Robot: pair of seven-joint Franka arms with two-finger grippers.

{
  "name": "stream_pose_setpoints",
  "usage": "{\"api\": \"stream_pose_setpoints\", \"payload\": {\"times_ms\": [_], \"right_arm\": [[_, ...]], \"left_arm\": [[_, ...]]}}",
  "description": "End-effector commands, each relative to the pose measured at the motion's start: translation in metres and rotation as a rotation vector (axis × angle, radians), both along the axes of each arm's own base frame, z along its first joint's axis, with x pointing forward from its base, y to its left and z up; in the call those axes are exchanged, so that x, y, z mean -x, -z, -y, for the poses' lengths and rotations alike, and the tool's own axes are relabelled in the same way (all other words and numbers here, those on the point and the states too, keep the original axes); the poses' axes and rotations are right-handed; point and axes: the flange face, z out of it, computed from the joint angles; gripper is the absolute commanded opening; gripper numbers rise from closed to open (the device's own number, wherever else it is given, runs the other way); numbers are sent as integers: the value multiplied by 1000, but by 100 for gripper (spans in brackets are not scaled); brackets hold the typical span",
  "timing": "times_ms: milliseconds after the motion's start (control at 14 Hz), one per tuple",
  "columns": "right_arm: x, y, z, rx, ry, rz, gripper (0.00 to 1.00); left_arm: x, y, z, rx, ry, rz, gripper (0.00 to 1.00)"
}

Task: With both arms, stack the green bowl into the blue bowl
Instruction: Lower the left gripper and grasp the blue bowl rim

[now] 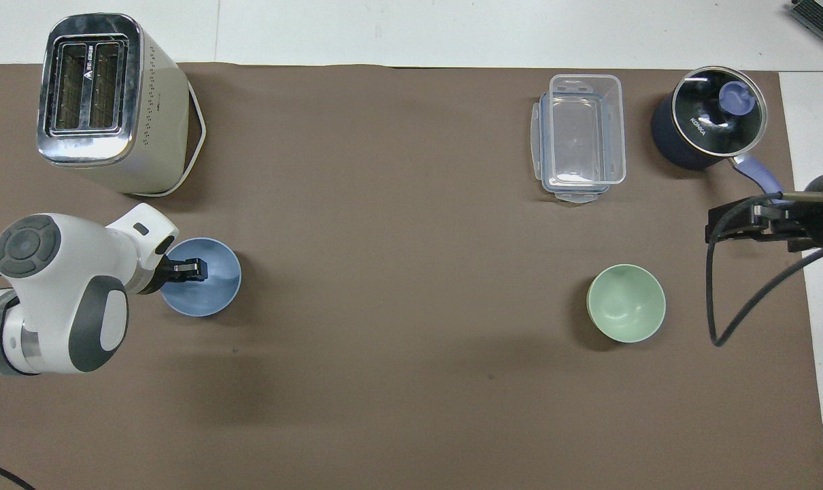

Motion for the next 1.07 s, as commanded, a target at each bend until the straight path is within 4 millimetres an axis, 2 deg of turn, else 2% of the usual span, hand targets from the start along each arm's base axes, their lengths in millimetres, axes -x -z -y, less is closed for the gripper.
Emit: {"api": "stream_pose_setpoints", "payload": {"times_ms": [0,357,571,714,1000], "right_arm": [[8,-2,4,-22,-5,-7,100],[8,0,4,-22,-2,-10,100],[10,0,4,-22,0,-12,100],[10,0,4,-22,1,-10,100],[10,0,5,-20,1,-10,100]], "left_arm": [[3,3,-3,10,-12,0,0],[-3,-4,-1,14,-11,0,0],[-7,-16,0,16,-10,3,0],[-12,-31,2,16,-8,-10,0],[-19,-78,12,46,-11,-19,0]]}}
